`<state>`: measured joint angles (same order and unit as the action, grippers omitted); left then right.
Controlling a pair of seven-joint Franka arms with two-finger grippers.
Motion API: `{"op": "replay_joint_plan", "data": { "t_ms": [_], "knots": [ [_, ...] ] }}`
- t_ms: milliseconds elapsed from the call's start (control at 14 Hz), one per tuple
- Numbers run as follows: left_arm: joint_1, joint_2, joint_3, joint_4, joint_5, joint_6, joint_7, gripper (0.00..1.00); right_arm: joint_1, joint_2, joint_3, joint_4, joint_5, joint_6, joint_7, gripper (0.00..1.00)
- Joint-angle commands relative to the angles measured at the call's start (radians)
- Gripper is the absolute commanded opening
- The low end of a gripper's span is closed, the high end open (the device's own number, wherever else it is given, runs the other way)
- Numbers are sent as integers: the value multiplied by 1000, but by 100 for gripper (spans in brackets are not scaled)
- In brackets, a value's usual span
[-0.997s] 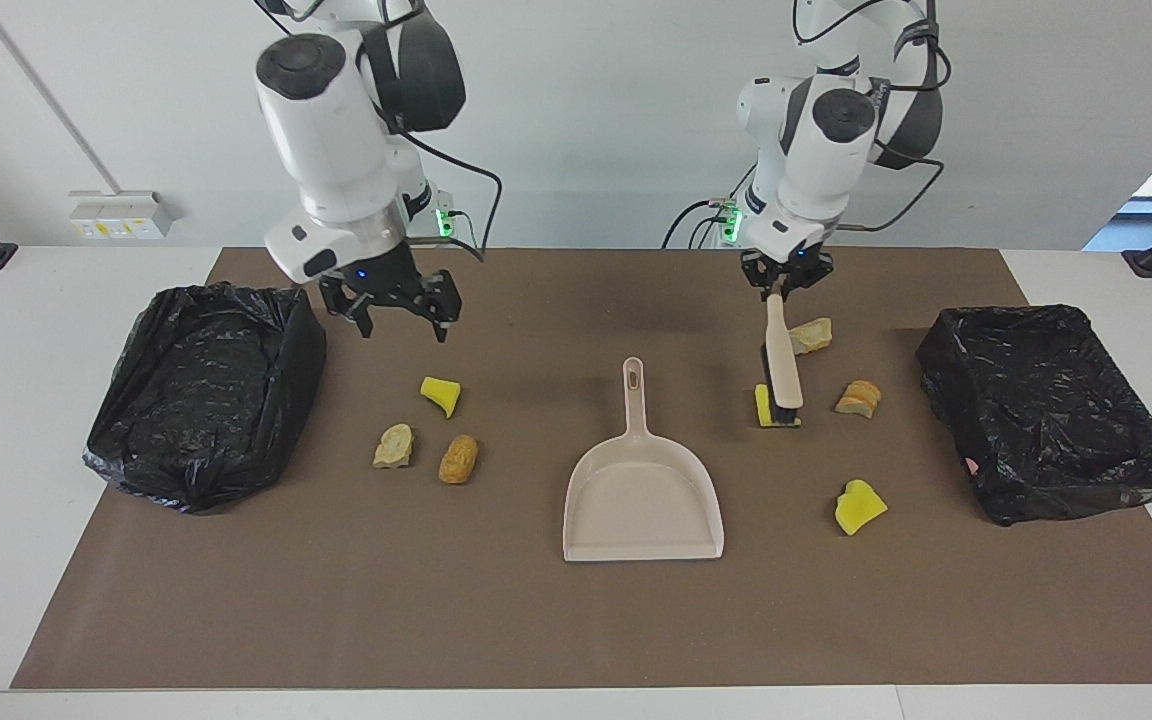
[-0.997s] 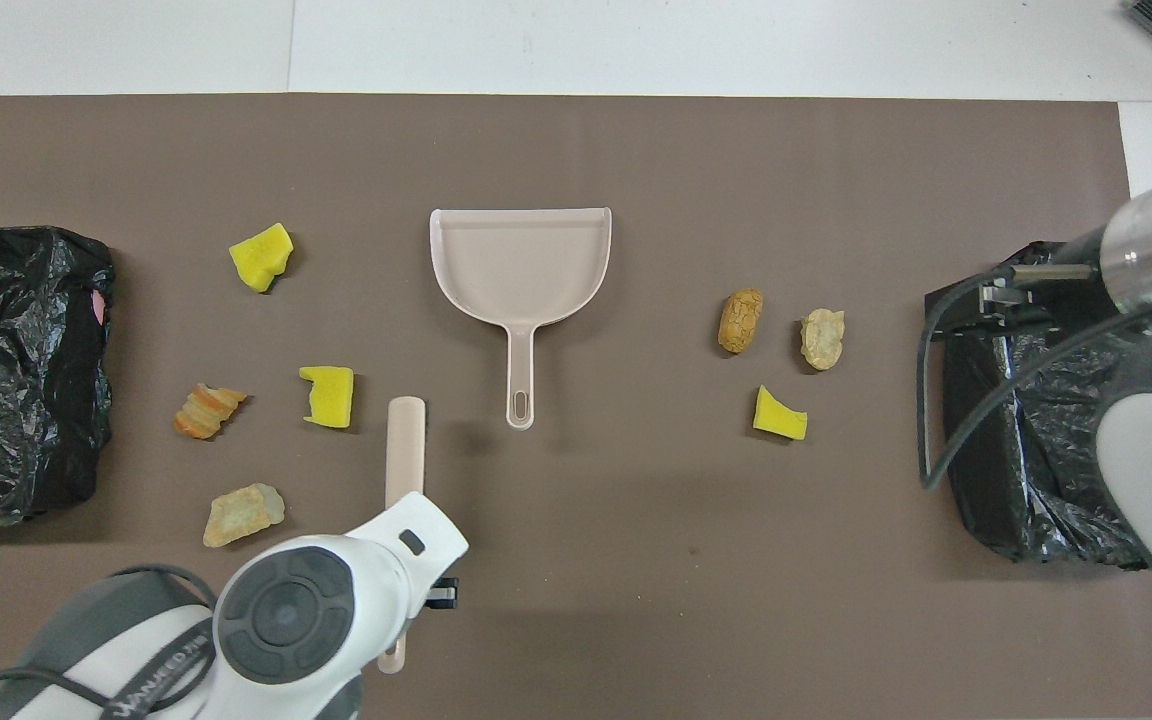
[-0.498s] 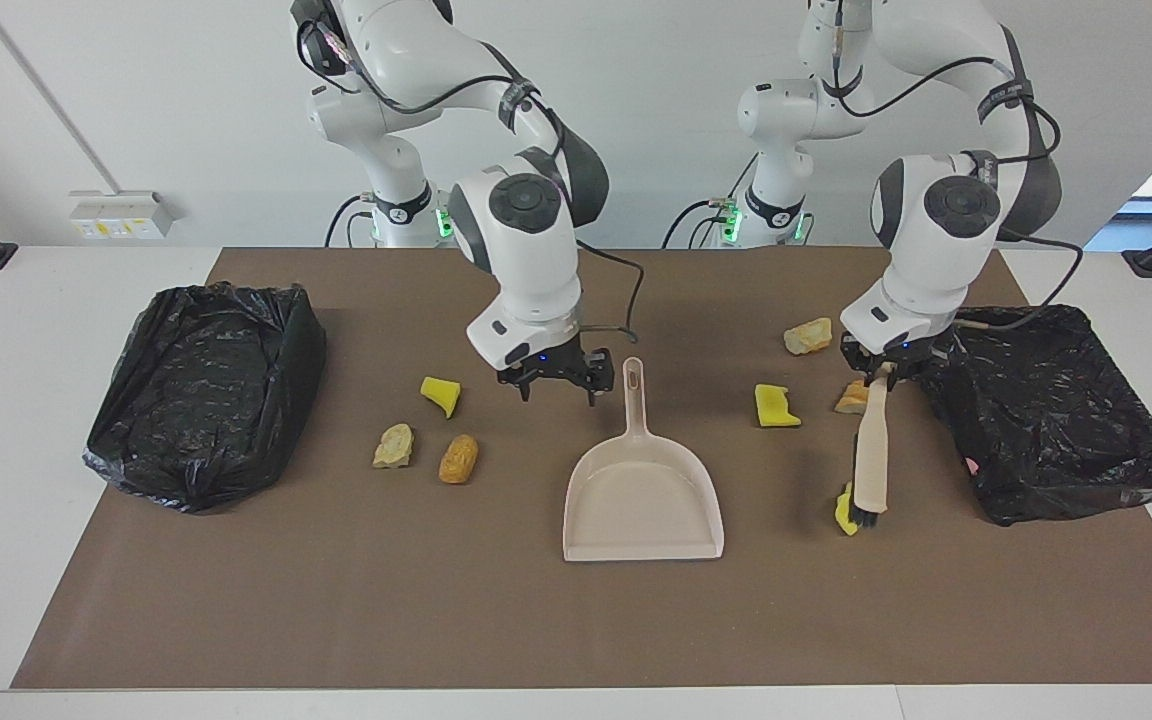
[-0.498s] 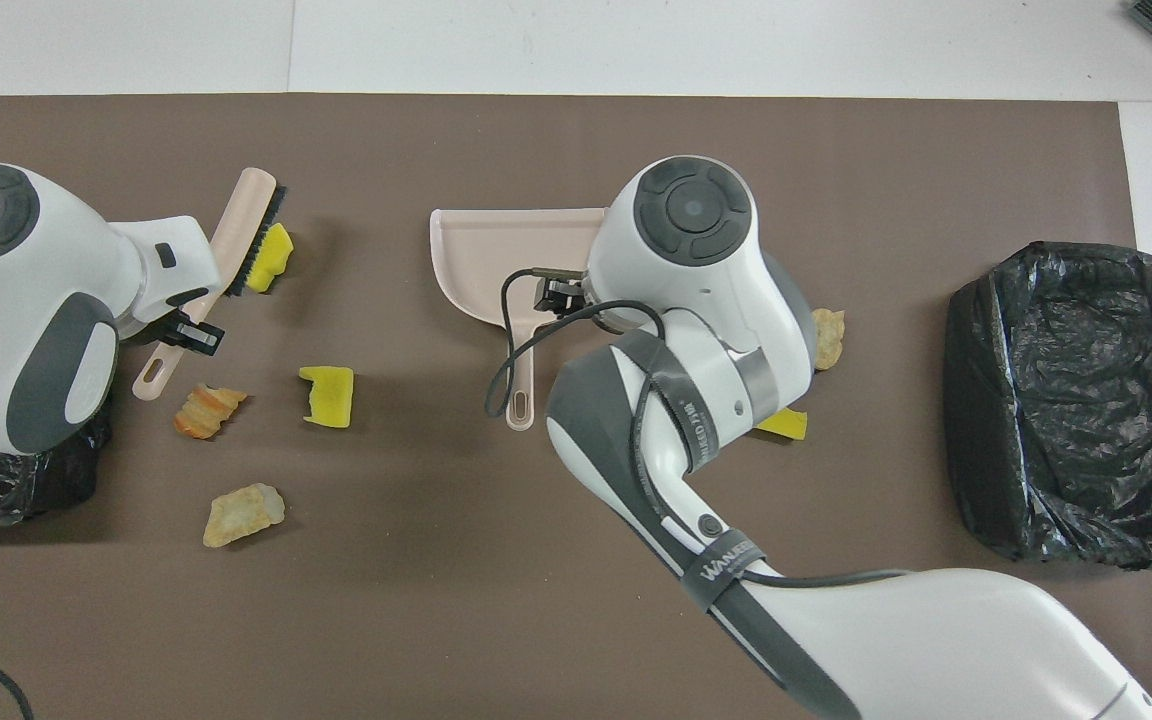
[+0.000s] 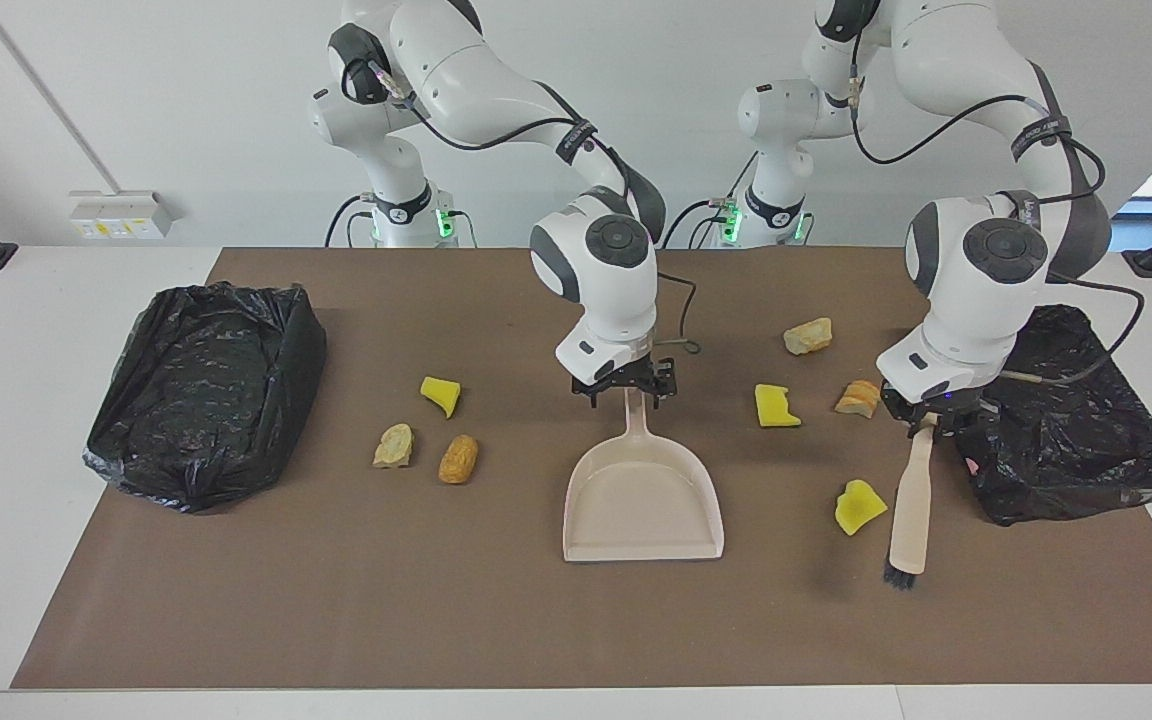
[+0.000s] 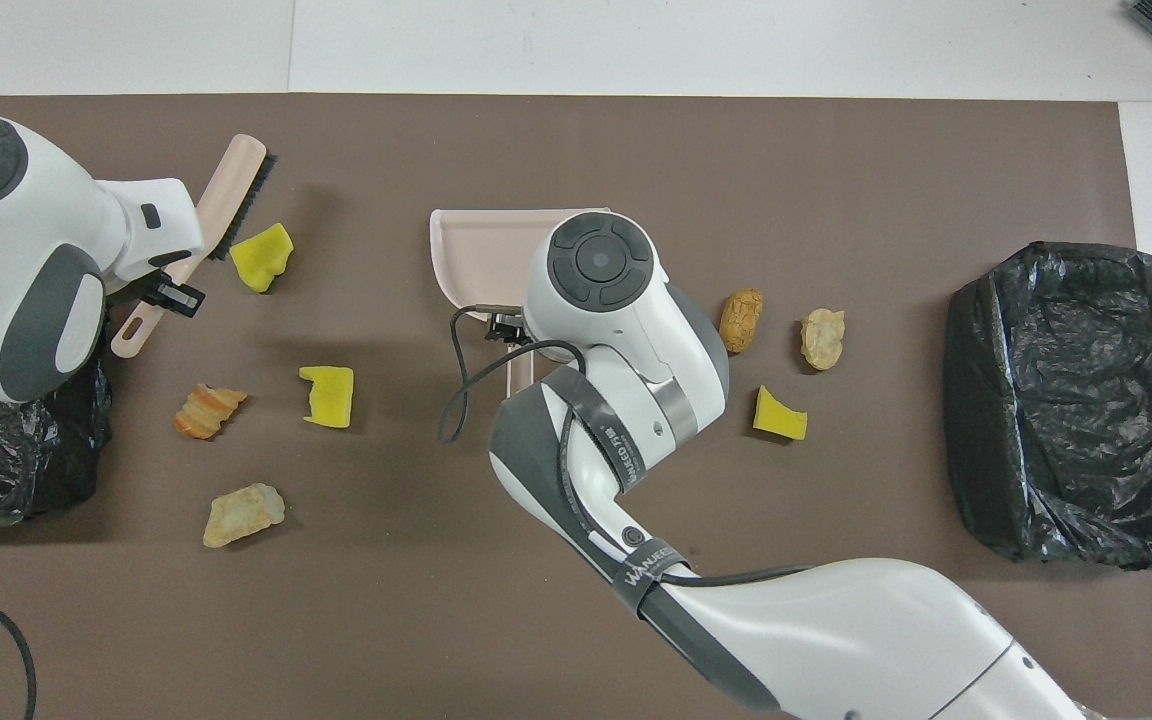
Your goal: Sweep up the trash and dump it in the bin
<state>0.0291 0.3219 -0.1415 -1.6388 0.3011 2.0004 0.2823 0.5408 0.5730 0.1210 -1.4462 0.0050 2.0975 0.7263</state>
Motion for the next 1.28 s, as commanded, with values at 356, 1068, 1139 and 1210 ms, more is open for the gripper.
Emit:
{"op": "replay_joint_plan", "data": {
  "t_ms": [356, 1068, 1139, 1210],
  "knots": [
    [77, 123, -15, 65, 13, 40, 222, 0, 19, -4, -1, -54, -25, 61, 15, 48],
    [31, -137, -26, -335, -65, -58, 416, 0, 18, -77, -1, -72, -65, -14, -31, 0],
    [10, -170, -26, -378, -66, -69, 411, 0, 18, -102, -1, -94, -63, -36, -80, 0],
    [-6, -202, -26, -415, -71, -86, 399, 0, 7, -135, -1, -135, -62, -39, -144, 0]
  ]
}}
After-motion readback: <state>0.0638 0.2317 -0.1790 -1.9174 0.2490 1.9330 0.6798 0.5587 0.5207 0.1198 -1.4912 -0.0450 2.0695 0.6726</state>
